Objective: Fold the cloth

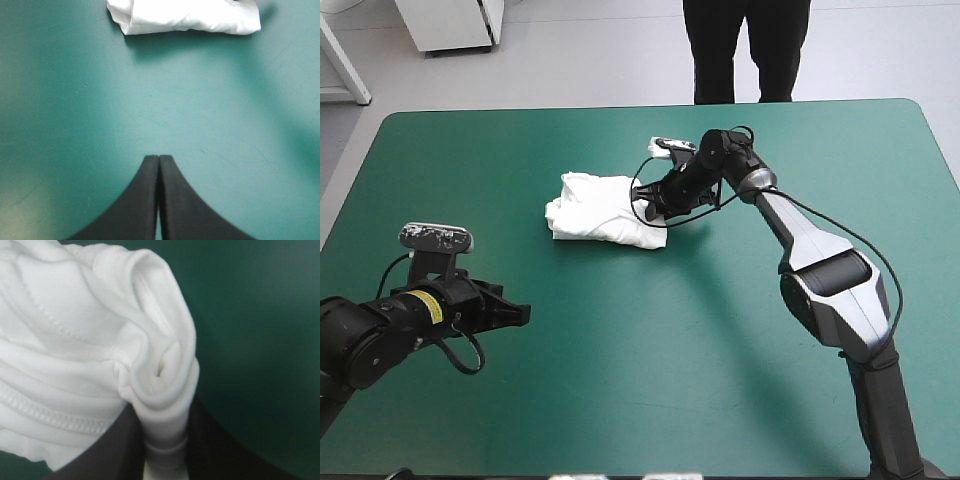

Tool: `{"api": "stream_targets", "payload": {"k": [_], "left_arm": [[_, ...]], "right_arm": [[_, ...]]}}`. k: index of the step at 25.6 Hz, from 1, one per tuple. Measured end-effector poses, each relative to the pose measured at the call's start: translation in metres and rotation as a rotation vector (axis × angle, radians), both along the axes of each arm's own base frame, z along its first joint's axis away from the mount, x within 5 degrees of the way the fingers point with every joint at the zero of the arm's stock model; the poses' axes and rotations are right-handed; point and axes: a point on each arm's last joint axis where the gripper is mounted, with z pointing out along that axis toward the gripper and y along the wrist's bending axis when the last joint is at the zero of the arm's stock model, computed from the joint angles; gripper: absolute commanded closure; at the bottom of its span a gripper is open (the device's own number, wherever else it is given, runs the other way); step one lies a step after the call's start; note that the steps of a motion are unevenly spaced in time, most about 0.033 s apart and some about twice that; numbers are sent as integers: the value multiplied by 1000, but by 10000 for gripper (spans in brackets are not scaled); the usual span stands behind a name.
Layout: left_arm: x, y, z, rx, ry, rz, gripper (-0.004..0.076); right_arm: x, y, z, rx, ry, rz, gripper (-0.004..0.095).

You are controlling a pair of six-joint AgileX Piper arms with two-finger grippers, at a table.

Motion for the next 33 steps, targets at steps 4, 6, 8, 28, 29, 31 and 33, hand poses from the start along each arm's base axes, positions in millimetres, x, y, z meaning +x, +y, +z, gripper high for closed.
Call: {"api": "stream_targets", "payload": {"k": [4,6,8,28,29,31,33], "left_arm": [[0,0,0,-3,1,3,734],[0,0,0,-4,1,4,734],[0,0,0,-4,1,5,734],[-2,1,-2,12,35,9,734],[-2,1,-2,12,35,9,734],[-2,1,-2,12,35,9,734],[-2,1,-2,11,31,8,734]], "right_arm": [[0,-5,-1,-58,4,-13,925],[1,-12,0,-108,16,-46,925],[4,-25,2,-135,20,-75,925],[-2,-292,13,-465,83,-554,925],[-10,-306,13,-470,94,-585,925],[-33,-348,13,-491,117,-676,925],[-56,-382,16,-522,139,-747,925]]}}
